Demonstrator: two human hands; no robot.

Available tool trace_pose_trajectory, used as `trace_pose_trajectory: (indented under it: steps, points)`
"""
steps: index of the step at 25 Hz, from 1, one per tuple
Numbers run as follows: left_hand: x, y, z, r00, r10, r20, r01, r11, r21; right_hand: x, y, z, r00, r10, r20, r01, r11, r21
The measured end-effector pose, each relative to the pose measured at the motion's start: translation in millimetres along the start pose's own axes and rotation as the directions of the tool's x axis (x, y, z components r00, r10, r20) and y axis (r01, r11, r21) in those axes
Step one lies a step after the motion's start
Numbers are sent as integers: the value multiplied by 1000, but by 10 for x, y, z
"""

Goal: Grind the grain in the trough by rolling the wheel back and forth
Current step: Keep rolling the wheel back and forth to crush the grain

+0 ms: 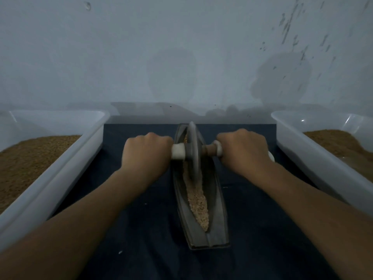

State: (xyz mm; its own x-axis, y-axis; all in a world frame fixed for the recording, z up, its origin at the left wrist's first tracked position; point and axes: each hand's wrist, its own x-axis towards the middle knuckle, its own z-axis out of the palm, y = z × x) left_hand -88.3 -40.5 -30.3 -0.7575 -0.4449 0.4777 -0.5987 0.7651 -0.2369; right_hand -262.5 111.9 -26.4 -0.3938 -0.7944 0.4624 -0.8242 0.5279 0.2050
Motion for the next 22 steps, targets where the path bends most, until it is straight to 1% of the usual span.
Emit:
trace_pose_trajectory:
  steps: [2,4,5,6,7,9,10,11,13,15,16,18,20,21,22]
  points:
    - [250,17,-35,997,-14,75,13,1000,6,209,-13,34,994,75,82,-80,996,50]
    - [237,18,-123,994,10,108,-11,1000,5,167,25,-1,991,70,116,-78,995,69]
    - [117,3,-150,996,24,89,-24,1000,2,41,44,-35,993,42,111,-49,997,62]
    - [-67,-3,-166,998,50,34,-50,999,6,-126,61,-59,997,2,78,-5,999,42]
    - [-258,-7,-197,995,89,-37,-88,996,19,-313,69,-100,999,-39,13,39,999,7]
    - [-495,-48,-326,977,175,-119,-174,985,15,-597,87,-234,985,-116,-130,113,993,-32]
    - [-482,-73,-349,974,176,-141,-177,984,6,-641,107,-257,977,-135,-164,133,991,-23]
    - [-438,-75,-333,977,181,-115,-180,984,14,-633,116,-254,980,-130,-151,129,991,-20]
    - [-327,-17,-194,992,129,-12,-128,990,62,-479,74,-174,996,-69,-51,66,996,-54]
    - [-29,22,-53,999,46,-3,-46,996,74,-155,33,-32,999,21,31,-22,999,28]
    - [113,33,-49,999,25,28,-27,998,57,0,15,11,996,46,72,-51,996,75]
    - [287,40,-79,996,3,88,-7,999,45,186,17,35,990,68,121,-80,992,95]
    - [184,25,-129,995,17,96,-18,1000,13,91,40,-23,990,61,128,-72,994,78]
    - [32,9,-139,998,33,62,-33,999,6,-41,58,-55,995,30,98,-36,998,56]
    - [-155,-6,-147,998,62,-3,-62,998,1,-207,64,-90,999,-25,33,24,1000,16]
